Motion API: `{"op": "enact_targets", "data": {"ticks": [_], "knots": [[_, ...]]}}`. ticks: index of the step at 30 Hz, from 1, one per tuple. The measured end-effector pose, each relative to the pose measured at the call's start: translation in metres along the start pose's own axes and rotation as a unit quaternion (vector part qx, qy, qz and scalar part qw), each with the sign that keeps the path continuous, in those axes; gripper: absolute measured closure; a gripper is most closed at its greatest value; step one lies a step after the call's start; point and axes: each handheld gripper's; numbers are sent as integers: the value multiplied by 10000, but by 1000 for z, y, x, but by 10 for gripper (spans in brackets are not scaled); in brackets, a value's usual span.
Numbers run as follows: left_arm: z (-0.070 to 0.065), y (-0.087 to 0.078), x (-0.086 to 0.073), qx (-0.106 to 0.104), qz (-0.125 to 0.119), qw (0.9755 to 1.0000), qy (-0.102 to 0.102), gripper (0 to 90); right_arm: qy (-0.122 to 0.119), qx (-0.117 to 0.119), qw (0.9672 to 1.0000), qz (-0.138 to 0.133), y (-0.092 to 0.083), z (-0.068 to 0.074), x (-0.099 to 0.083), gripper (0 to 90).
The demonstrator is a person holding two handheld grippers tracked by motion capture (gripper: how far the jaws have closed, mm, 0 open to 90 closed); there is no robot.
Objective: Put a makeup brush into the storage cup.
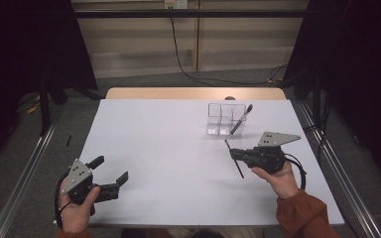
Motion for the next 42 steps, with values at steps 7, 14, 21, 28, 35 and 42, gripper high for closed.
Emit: {"op": "enact_targets", "data": {"ticks": [7, 14, 21, 28, 35, 42], "knots": [[0, 0, 0, -1, -4, 10000, 7, 28, 151, -92, 9992, -366, -3, -2, 2, 858], [0, 0, 0, 10, -5, 10000, -17, 27, 265, -233, 9975, -611, -8, -6, 4, 858], [0, 0, 0, 16, -15, 10000, -26, 28, 296, -282, 9964, -744, -10, -11, 9, 857], [0, -1, 0, 19, -11, 10000, -4, 27, 364, -380, 9943, -930, -16, -17, 15, 857], [1, -1, 0, 22, -18, 10000, -3, 27, 336, -478, 9937, -955, -16, -22, 20, 857], [1, -1, 0, 19, -16, 10000, -7, 27, 322, -545, 9929, -1012, -17, -29, 31, 857]]}}
Point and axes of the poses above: each handheld gripper's, and its own axes: y roughly forward along the jaws, x roughly out of its top, z roughly to its left, and after that the axes turned 7 degrees about z, right-handed
